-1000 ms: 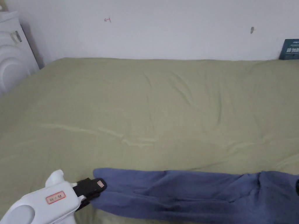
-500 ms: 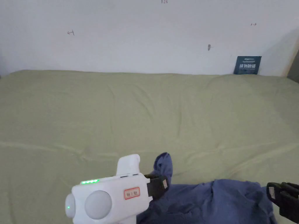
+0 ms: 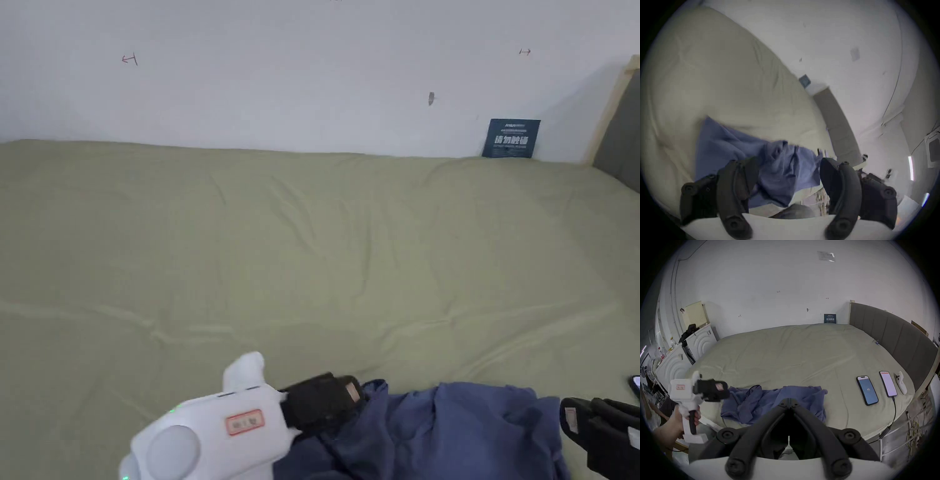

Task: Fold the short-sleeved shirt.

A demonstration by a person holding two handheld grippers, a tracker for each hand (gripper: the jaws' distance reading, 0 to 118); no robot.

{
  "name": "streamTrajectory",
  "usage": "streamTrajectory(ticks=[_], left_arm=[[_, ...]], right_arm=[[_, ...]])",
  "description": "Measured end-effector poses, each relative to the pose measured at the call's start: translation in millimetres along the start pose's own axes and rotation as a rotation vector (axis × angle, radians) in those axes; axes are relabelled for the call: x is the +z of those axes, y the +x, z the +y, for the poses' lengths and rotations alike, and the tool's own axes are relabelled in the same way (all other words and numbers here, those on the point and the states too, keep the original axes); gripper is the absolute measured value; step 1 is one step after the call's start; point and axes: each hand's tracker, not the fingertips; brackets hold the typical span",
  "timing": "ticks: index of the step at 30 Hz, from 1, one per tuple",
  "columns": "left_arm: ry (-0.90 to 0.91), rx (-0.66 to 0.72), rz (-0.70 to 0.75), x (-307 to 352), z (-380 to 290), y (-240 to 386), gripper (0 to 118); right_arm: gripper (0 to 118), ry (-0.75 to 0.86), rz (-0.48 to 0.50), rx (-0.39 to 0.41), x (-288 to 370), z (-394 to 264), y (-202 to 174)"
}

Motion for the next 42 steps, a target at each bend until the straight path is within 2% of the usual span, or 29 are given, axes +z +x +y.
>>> streamTrajectory(ticks=[2, 3, 4, 5, 11, 13, 15, 17, 20, 21, 23, 26, 29, 30, 31, 32, 34, 35, 37, 40, 42], left_arm=[[0.083, 0.017, 0.031, 10, 1, -13, 77], [0.078, 0.032, 0.023, 9, 1, -21, 58], [0.052, 0.065, -0.018, 3, -1, -29, 8], [0.035, 0.077, 0.007, -4, -6, -33, 1], [-0.193, -0.018, 0.110, -64, -48, -28, 0], [-0.184, -0.034, 0.113, -74, -64, -21, 0], [-0.151, -0.108, 0.076, -78, -67, -9, 0], [-0.220, -0.107, 0.014, -93, -78, -2, 0], [-0.261, -0.103, 0.101, -116, -97, -12, 0], [-0.202, -0.034, 0.030, -113, -97, -17, 0], [-0.207, 0.072, 0.011, -110, -92, -20, 0], [-0.192, 0.017, 0.021, -85, -76, -8, 0], [-0.125, 0.033, -0.163, -37, -42, -2, 0], [-0.123, 0.031, -0.183, -22, -26, -7, 2], [-0.124, 0.024, -0.160, -5, -12, -14, 17], [-0.111, 0.017, -0.129, 8, -1, -21, 40], [-0.085, 0.027, 0.006, 38, 21, -41, 103], [-0.071, 0.058, 0.070, 45, 26, -56, 108], [-0.054, 0.167, 0.116, 57, 34, -90, 108], [-0.131, 0.303, 0.037, 44, 30, -118, 108], [-0.203, 0.284, 0.018, 25, 17, -114, 108]], right_arm=[[0, 0.002, 0.010, 0.001, 1, 0, -3], [0, 0.001, 0.017, 0.003, 2, -1, -5], [0, -0.001, 0.024, 0.007, 2, -1, -6], [0, -0.003, 0.025, 0.010, 2, -1, -8], [0, 0.012, 0.026, 0.010, 15, 0, -8], [0, 0.018, 0.021, 0.014, 19, 1, -8], [0, 0.021, 0.008, 0.020, 23, 1, -7], [0, 0.013, 0.001, 0.027, 24, 1, -7], [0, 0.001, -0.002, 0.039, 23, 1, -8], [0, 0.002, -0.001, 0.039, 24, 0, -8], [0, 0.003, 0.003, 0.039, 26, 0, -9], [0, -0.005, -0.001, 0.053, 22, 1, -12], [0, 0.001, 0.017, 0.049, 18, 4, -14], [0, -0.002, 0.030, 0.047, 15, 5, -16], [0, -0.003, 0.036, 0.051, 13, 6, -18], [0, -0.005, 0.036, 0.057, 10, 7, -20], [0, -0.004, 0.043, 0.070, 7, 9, -24], [0, -0.004, 0.050, 0.070, 6, 10, -26], [0, -0.001, 0.068, 0.071, 6, 10, -28], [0, -0.003, 0.070, 0.077, 5, 11, -29], [0, -0.007, 0.064, 0.078, 6, 12, -29]])
